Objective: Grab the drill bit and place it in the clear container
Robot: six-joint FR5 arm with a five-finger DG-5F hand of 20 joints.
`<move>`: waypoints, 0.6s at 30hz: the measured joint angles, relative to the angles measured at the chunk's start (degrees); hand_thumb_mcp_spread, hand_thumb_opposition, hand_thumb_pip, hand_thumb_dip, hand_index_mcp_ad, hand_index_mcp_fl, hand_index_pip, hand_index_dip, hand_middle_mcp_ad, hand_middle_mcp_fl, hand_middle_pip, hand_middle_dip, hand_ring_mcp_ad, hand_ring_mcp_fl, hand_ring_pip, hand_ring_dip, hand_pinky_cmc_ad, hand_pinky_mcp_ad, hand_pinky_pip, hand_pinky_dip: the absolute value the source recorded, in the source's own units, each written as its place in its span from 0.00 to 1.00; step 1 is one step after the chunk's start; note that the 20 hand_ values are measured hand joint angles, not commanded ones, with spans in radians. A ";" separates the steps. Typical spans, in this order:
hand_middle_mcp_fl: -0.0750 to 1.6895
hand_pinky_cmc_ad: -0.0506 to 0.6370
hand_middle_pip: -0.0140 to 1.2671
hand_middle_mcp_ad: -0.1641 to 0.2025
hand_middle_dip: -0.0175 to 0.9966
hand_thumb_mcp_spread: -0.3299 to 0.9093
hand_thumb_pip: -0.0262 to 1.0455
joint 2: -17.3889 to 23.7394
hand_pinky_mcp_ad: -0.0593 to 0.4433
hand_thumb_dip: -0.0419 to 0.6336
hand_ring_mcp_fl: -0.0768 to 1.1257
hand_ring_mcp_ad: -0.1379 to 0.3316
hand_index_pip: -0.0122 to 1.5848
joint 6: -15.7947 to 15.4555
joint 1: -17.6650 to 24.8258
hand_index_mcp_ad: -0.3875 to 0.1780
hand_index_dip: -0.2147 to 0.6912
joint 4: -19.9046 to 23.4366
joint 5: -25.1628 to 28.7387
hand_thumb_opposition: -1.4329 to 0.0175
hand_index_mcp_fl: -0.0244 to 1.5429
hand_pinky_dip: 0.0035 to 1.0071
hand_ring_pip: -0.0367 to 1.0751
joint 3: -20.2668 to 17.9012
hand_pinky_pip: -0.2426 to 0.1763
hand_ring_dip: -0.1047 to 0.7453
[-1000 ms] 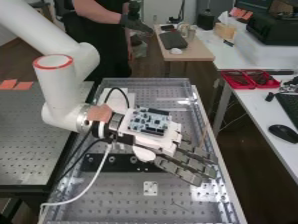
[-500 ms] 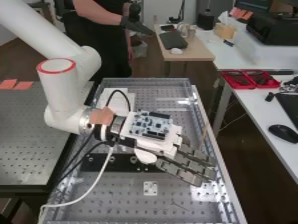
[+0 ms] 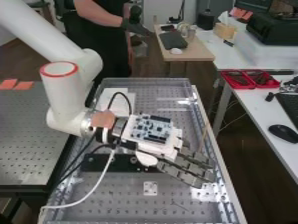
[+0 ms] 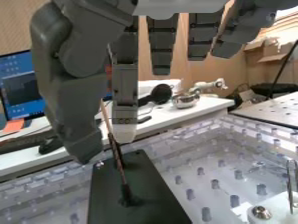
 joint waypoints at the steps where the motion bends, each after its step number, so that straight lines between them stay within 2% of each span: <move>1: 0.11 0.36 0.12 0.66 0.17 0.75 0.35 -0.17 0.41 0.44 0.07 0.67 0.55 0.05 -0.01 0.52 0.65 0.05 -0.14 0.40 0.42 0.13 0.12 0.07 0.33 0.08; 6: 0.11 0.36 0.12 0.65 0.17 0.78 0.36 -0.58 0.41 0.43 0.07 0.67 0.59 0.13 -0.13 0.47 0.65 0.23 -0.29 0.38 0.46 0.13 0.11 0.38 0.33 0.08; 18: 0.12 0.36 0.12 0.66 0.17 0.80 0.36 -1.83 0.41 0.43 0.07 0.67 0.61 0.40 -0.52 0.44 0.65 -0.08 -0.23 0.36 0.48 0.14 0.12 1.71 0.37 0.08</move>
